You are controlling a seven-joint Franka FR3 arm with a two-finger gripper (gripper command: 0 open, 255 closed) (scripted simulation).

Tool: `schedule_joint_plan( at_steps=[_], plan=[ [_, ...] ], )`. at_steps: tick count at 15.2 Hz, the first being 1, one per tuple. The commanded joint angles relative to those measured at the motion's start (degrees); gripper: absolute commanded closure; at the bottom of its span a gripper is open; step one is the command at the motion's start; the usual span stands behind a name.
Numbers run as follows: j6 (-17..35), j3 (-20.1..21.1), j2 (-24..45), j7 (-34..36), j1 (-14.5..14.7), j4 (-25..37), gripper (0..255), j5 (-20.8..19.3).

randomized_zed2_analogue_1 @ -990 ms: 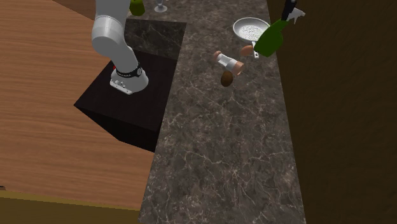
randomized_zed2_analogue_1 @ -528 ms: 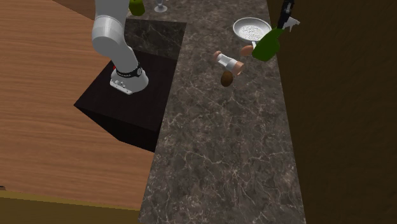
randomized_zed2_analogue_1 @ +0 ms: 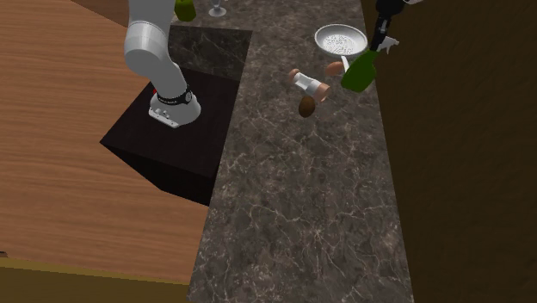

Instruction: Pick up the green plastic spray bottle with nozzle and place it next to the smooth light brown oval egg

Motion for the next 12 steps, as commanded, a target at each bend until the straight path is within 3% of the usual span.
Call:
schedule_joint_plan(
  at_steps=[1,9,10,12],
  plan=[
    [2.21,0.07,0.31,-0.09,0.09,-1.87,255,0.1],
    [2.21,0.07,0.31,-0.09,0.09,-1.87,255,0.1],
    [2.22,0.07,0.32,-0.09,0.09,-1.87,0,0.1],
    [2.22,0.07,0.31,-0.09,0.09,-1.89,0,0.1]
  ],
)
